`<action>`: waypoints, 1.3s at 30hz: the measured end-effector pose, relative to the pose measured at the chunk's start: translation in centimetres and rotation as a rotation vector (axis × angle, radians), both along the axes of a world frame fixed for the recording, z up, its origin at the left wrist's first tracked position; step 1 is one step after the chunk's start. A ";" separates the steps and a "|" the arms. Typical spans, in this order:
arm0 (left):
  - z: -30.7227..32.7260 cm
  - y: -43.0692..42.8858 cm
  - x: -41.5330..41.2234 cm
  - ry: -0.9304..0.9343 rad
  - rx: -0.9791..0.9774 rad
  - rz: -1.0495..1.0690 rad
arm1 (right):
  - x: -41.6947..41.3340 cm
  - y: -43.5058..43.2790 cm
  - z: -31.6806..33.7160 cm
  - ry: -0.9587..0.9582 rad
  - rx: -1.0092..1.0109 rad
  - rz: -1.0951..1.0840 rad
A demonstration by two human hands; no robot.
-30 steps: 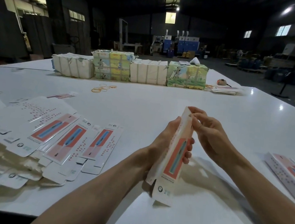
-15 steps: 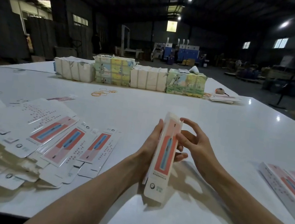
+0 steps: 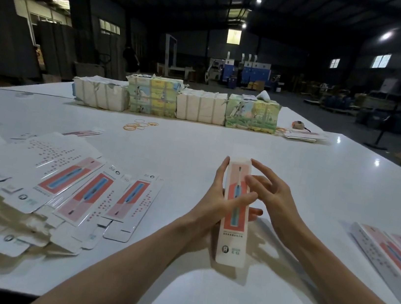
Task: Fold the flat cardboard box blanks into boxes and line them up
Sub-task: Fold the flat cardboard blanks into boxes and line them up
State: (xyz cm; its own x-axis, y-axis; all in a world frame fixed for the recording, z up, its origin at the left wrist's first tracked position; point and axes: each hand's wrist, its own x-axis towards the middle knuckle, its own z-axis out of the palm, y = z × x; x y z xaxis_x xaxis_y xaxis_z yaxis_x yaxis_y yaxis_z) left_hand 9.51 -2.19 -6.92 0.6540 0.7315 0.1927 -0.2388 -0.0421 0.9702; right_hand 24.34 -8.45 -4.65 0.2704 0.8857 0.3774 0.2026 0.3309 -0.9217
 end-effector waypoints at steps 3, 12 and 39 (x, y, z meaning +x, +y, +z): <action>0.3 0.4 -0.5 0.000 -0.039 0.004 | -0.2 -0.1 -0.1 -0.010 -0.020 0.028; 0.3 0.8 -1.2 0.169 0.074 0.037 | -0.3 0.3 -0.7 -0.093 -0.065 0.047; 0.6 -0.1 -0.7 0.167 0.126 -0.136 | 1.0 0.2 0.0 0.053 0.029 -0.168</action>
